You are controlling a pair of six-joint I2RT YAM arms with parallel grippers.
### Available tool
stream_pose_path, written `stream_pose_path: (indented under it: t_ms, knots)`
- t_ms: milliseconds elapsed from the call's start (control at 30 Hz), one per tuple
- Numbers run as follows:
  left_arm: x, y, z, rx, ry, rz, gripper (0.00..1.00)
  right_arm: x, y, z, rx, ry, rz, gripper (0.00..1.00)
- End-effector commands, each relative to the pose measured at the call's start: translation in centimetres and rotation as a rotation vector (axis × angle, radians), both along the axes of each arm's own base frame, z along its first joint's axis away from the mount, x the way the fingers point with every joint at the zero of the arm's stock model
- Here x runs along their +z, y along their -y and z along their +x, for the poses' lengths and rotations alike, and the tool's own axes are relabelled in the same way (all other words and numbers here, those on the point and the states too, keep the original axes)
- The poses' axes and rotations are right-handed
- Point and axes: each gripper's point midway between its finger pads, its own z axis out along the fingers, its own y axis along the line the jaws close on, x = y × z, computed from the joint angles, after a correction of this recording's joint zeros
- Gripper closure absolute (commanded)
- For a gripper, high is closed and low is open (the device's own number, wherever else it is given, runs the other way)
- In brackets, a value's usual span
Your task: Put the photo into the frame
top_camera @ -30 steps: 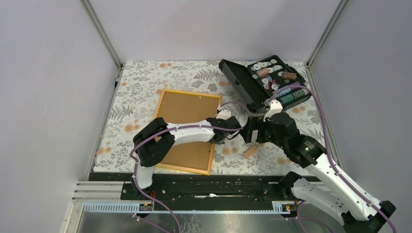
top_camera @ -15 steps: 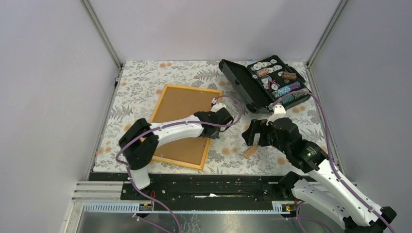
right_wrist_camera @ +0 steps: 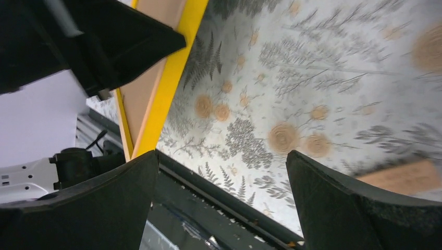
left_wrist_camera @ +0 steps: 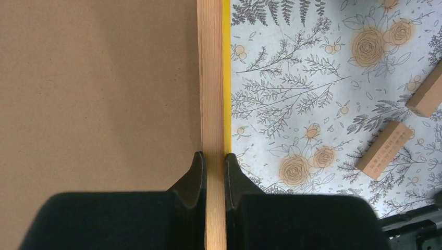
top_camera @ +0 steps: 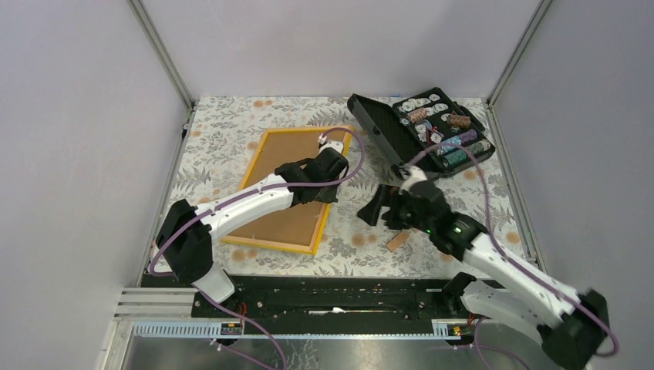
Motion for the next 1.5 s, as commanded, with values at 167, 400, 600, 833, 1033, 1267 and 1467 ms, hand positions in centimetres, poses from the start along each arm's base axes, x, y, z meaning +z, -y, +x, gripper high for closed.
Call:
stream_pose_path:
  t_ms: [167,400,600,833,1033,1267,1467]
  knots:
    - [8.0,0.8,3.0,-0.024,0.201,-0.166,1.00,0.9,-10.1,0.3,0.001,-0.190,0.182,0.01]
    - [8.7,1.6,3.2,-0.042,0.202,-0.204,1.00,0.5,-12.9,0.2,-0.055,-0.216,0.349,0.10]
    - [8.9,2.4,3.2,-0.051,0.194,-0.235,1.00,-2.2,-12.1,0.9,-0.162,-0.253,0.345,0.24]
    - [8.3,2.8,3.0,-0.051,0.171,-0.258,1.00,-3.1,-13.0,1.4,-0.184,-0.229,0.329,0.25]
    - [7.8,3.1,3.0,-0.052,0.156,-0.261,1.00,-4.1,-13.9,1.7,-0.199,-0.242,0.318,0.30]
    - [7.2,3.2,2.8,-0.050,0.140,-0.262,1.00,-4.1,-13.8,3.0,-0.282,-0.200,0.333,0.35]
    - [7.0,3.1,2.7,-0.045,0.136,-0.265,1.00,-4.8,-14.8,3.4,-0.292,-0.209,0.338,0.42]
